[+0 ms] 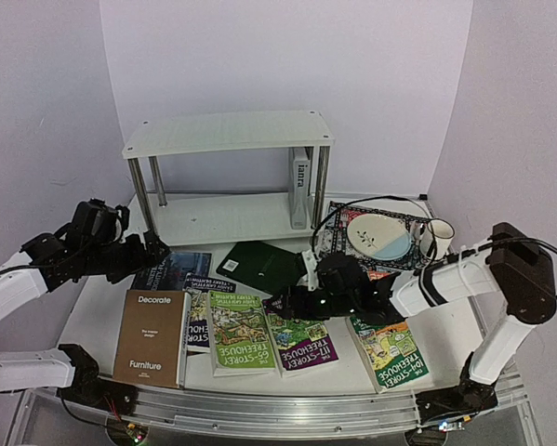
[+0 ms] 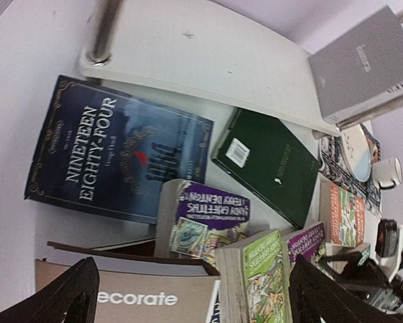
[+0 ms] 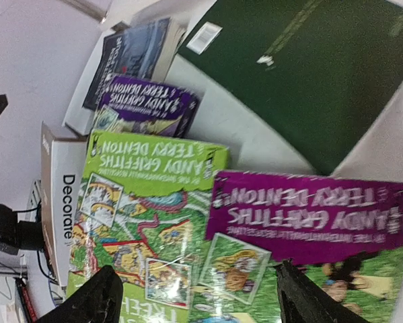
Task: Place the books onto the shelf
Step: Adjust the book in the book pile.
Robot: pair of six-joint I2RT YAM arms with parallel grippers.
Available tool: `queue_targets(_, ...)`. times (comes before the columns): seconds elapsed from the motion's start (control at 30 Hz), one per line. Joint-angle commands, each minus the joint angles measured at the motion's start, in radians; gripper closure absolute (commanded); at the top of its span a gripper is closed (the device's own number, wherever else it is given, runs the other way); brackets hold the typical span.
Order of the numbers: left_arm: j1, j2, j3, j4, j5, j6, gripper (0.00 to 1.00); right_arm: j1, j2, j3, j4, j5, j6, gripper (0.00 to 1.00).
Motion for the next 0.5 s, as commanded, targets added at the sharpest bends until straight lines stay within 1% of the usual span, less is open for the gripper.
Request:
queue_targets(0.0,0.110,-0.092,-0.043,-0.084,0.036,-0.044,0.00,0.090,0.092,0.116,0.085,-0.034,0.098,0.24)
queue_targets(0.17,0.176,-0.122,-0.061,-0.177,0.029,-0.093,0.00,0.159,0.159,0.206,0.132,-0.017,0.142,0.29)
queue_targets(0.3,0.181,-0.179,-0.094,-0.210,0.012,-0.157,0.03,0.200,0.198,0.271,0.120,0.009,0.154,0.31)
queue_targets(0.37,0.181,-0.211,-0.122,-0.210,0.030,-0.188,0.04,0.214,0.228,0.310,0.103,0.003,0.168,0.32)
queue_targets(0.47,0.182,-0.220,-0.147,-0.211,0.043,-0.220,0.01,0.245,0.275,0.363,0.092,0.003,0.179,0.32)
